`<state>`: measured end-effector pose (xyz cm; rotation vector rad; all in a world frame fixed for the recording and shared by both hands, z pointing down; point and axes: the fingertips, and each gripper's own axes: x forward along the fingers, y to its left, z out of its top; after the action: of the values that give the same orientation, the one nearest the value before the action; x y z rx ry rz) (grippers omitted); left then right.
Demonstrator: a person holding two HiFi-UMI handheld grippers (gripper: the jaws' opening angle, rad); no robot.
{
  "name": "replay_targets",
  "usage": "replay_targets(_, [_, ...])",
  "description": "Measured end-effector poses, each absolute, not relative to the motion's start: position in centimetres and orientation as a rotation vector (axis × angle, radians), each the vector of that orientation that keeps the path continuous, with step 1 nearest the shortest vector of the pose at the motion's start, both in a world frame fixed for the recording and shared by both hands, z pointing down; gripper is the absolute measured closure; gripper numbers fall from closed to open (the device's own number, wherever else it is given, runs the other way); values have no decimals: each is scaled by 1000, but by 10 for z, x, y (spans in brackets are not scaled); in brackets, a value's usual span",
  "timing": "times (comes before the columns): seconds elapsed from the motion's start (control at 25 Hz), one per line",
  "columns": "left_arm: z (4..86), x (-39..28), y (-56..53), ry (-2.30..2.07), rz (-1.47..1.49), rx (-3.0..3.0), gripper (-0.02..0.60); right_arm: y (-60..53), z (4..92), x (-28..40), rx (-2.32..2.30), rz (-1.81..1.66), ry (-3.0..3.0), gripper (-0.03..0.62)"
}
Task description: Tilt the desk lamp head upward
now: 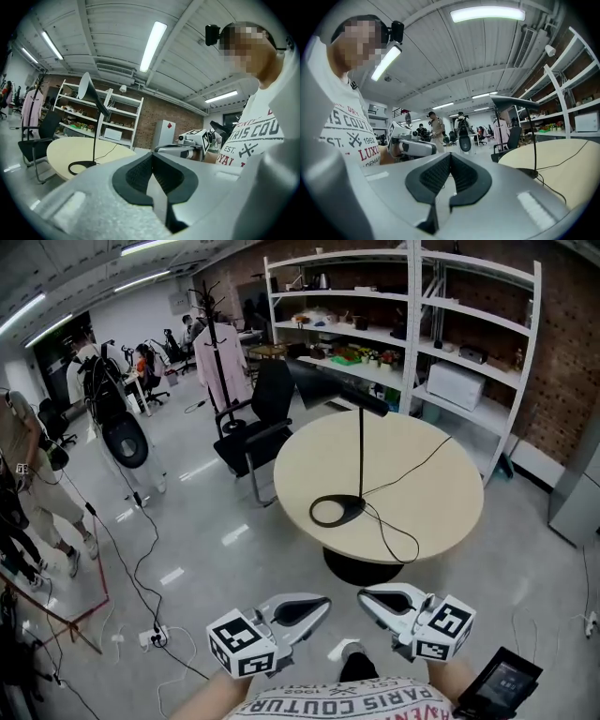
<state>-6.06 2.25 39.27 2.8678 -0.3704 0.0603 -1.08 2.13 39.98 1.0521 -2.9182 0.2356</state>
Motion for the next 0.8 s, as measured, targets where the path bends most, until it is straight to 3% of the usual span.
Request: replay_targets(0.8, [381,-67,80,-307,37,2893,581,77,394,-27,1140,174,-2861,588])
